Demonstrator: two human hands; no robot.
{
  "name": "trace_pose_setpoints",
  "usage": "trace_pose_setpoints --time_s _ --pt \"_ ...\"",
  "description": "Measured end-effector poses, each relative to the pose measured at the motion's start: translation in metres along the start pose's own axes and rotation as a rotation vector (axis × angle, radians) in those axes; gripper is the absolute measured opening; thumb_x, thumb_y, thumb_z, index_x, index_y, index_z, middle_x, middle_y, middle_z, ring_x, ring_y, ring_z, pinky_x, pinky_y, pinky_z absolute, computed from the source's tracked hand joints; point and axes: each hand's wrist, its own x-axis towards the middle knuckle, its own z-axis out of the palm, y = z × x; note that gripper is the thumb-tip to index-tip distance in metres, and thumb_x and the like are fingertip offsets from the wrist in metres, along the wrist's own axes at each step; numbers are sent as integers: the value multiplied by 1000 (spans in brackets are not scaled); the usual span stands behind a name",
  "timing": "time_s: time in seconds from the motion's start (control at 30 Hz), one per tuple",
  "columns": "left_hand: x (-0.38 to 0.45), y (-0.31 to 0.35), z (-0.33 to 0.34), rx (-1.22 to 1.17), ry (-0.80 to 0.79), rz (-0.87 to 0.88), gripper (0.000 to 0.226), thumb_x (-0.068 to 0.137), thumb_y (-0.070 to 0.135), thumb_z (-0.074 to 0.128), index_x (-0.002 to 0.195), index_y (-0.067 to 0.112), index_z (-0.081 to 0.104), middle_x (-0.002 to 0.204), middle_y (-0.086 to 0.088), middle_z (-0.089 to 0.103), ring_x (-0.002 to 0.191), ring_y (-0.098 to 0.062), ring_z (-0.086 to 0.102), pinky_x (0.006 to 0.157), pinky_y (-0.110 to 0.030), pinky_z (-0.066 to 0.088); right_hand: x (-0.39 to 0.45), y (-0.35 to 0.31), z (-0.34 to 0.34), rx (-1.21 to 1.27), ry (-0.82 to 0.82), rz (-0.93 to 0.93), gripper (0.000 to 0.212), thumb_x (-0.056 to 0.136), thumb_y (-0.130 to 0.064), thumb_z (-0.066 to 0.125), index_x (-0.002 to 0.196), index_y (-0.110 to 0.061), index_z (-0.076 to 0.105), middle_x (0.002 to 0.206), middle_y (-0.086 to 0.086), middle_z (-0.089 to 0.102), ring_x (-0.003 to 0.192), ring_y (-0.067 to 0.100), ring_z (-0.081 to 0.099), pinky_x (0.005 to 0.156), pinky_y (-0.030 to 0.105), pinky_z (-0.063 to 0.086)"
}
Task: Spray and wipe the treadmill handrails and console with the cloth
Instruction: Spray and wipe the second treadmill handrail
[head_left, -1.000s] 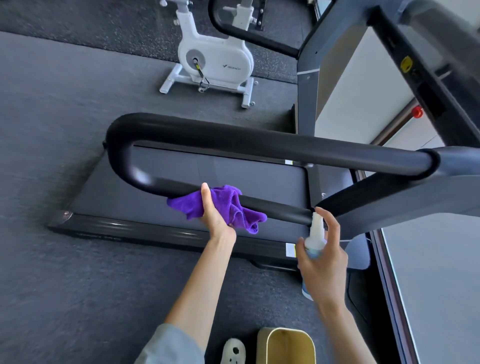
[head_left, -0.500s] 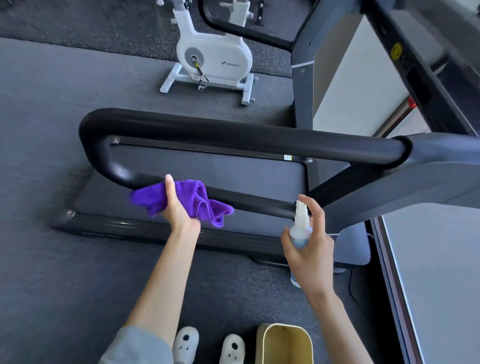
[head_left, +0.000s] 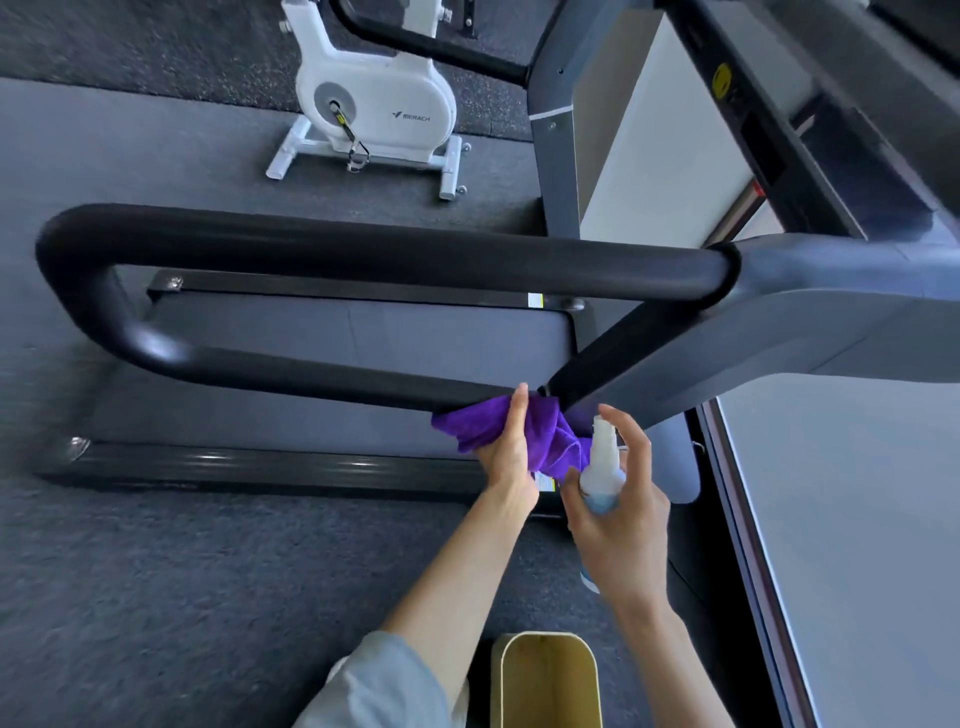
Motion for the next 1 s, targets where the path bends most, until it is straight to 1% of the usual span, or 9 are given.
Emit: trace_pose_setpoints --time_s 0.1,0.17,0.27,0.37,0.43,0.63,0.8,0.9,1.0 --pt "3 21 -17 3 44 61 63 69 34 85 121 10 60 114 -5 70 102 -24 68 91 -44 54 2 -1 3 14 -24 0 69 81 -1 70 132 -39 41 72 -15 58 59 14 54 50 28 48" --pt "12 44 -31 -28 115 116 55 69 40 84 112 15 61 109 0 71 95 -20 70 84 -40 57 5 -3 5 28 -39 1 69 82 -2 68 133 -40 41 71 -12 57 56 15 51 50 34 48" --pt "23 70 -39 -112 169 184 44 71 43 81 100 23 56 97 7 71 80 -12 70 63 -28 56 10 -1 5 47 -28 2 67 83 -5 67 132 -41 41 73 -9 60 56 16 51 52 34 49" --pt "21 57 -25 -96 128 165 52 75 40 79 116 17 55 108 0 69 89 -19 69 78 -35 57 9 3 2 39 -3 -13 67 82 -4 69 131 -41 41 85 -21 60 57 13 51 52 23 44" --pt "17 34 -13 -53 72 127 47 76 38 78 112 16 58 110 -2 69 92 -21 67 87 -40 55 8 5 0 32 10 -10 69 81 -2 70 130 -41 41 91 -31 57 60 11 53 53 17 43" --pt "3 7 -7 -24 44 38 67 67 41 85 121 14 56 114 -2 69 102 -21 67 96 -42 51 3 -1 3 49 0 -24 67 81 0 70 131 -36 43 101 -35 56 60 11 55 51 16 44" --pt "19 80 -54 -27 133 194 77 64 45 85 128 15 55 116 1 69 101 -19 67 97 -42 50 11 -21 22 78 -78 -30 71 82 -2 68 129 -46 40 76 -16 58 58 15 52 52 32 48" --pt "31 141 -90 -41 197 299 77 64 46 85 127 13 56 114 1 70 99 -19 68 96 -41 52 14 -38 40 94 -113 -56 68 82 -4 68 129 -45 40 80 -20 59 59 14 52 55 30 48" --pt "38 186 -116 -59 246 381 68 65 44 86 121 14 60 111 4 71 97 -16 69 95 -38 53 14 -56 59 108 -169 -95 67 83 -3 67 129 -43 41 88 -26 58 60 13 51 57 35 50"
